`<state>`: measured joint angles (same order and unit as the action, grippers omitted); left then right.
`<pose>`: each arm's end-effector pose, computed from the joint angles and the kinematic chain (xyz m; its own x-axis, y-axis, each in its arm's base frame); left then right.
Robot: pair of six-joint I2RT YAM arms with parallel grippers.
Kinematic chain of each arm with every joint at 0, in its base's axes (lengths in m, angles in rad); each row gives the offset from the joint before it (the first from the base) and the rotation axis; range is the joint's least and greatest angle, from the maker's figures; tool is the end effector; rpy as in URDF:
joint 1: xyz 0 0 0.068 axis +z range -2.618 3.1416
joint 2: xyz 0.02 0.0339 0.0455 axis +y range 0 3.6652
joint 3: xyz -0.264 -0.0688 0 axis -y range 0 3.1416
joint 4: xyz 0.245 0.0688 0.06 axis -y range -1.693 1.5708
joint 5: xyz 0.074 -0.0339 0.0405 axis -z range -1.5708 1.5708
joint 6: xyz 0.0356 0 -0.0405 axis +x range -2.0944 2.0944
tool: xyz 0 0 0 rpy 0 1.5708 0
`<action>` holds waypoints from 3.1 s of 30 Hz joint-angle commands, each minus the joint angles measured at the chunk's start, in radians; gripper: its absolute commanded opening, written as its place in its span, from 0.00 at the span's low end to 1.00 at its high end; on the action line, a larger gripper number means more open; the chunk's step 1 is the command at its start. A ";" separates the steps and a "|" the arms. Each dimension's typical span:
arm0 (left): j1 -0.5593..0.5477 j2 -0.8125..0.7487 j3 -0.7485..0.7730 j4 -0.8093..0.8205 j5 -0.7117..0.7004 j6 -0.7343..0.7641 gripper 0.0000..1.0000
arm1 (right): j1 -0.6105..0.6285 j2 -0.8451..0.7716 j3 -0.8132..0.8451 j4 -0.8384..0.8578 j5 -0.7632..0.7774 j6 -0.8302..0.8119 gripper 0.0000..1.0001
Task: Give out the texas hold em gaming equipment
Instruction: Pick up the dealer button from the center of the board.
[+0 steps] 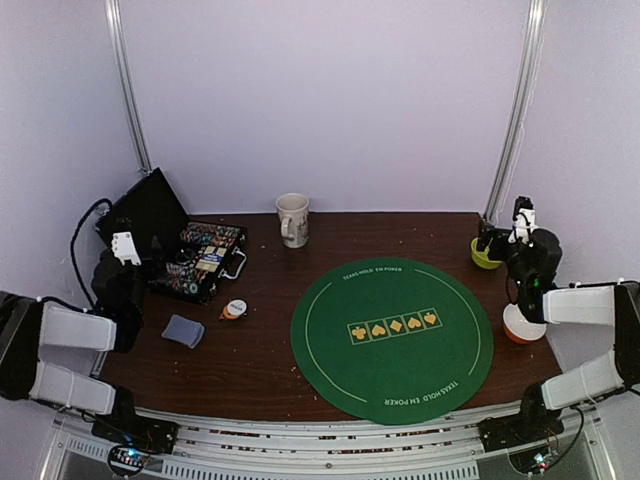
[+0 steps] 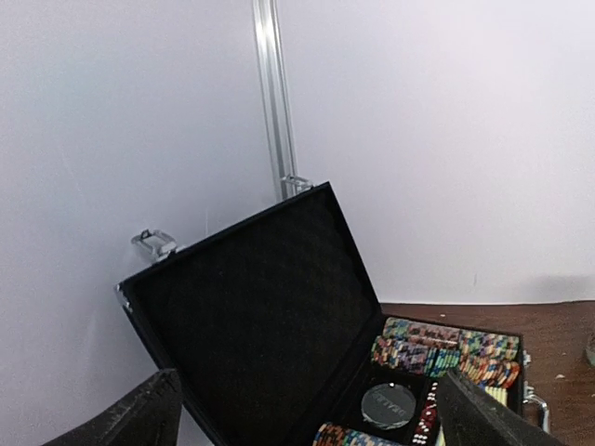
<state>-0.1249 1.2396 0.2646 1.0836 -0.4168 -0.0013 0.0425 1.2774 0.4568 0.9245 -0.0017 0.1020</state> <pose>0.2273 -0.0140 0.2056 0.1079 -0.0147 -0.9941 -0.2853 0.9574 -0.0452 0.2633 0.0113 0.2393 0.0986 0.1061 -0.9895 -0.0545 0.9934 0.1011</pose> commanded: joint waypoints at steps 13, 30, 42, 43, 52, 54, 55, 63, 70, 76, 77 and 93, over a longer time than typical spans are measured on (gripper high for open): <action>-0.279 0.103 0.801 -1.498 0.397 -0.363 0.83 | 0.261 0.098 0.559 -0.744 -0.362 0.143 0.95; -0.297 0.314 0.645 -1.326 0.388 -0.524 0.67 | 0.777 0.908 1.154 -0.563 -0.508 0.726 0.61; -0.297 0.386 0.565 -1.193 0.439 -0.543 0.52 | 0.827 1.291 1.553 -0.731 -0.518 0.814 0.51; -0.297 0.389 0.560 -1.183 0.446 -0.543 0.52 | 0.827 1.304 1.557 -0.725 -0.527 0.825 0.50; -0.297 0.396 0.530 -1.164 0.447 -0.551 0.52 | 0.832 1.408 1.637 -0.691 -0.646 0.905 0.43; -0.297 0.393 0.523 -1.159 0.453 -0.552 0.51 | 0.834 1.414 1.639 -0.682 -0.657 0.911 0.41; -0.297 0.395 0.518 -1.154 0.458 -0.552 0.50 | 0.836 1.417 1.638 -0.677 -0.664 0.916 0.39; -0.297 0.399 0.502 -1.124 0.472 -0.568 0.46 | 0.846 1.467 1.670 -0.686 -0.697 0.947 0.32; -0.296 0.415 0.492 -1.114 0.480 -0.572 0.44 | 0.847 1.476 1.669 -0.613 -0.729 1.011 0.19; -0.296 0.419 0.493 -1.113 0.474 -0.572 0.43 | 0.846 1.464 1.662 -0.607 -0.731 1.020 0.06; -0.297 0.416 0.492 -1.114 0.472 -0.571 0.43 | 0.845 1.462 1.661 -0.607 -0.730 1.021 0.03; -0.296 0.328 0.551 -1.161 0.478 -0.504 0.50 | 0.810 1.382 1.625 -0.558 -0.733 1.025 0.00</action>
<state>-0.4191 1.6169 0.7780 -0.0669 0.0460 -0.5438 0.8658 2.7136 2.1006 0.3309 -0.7216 1.1133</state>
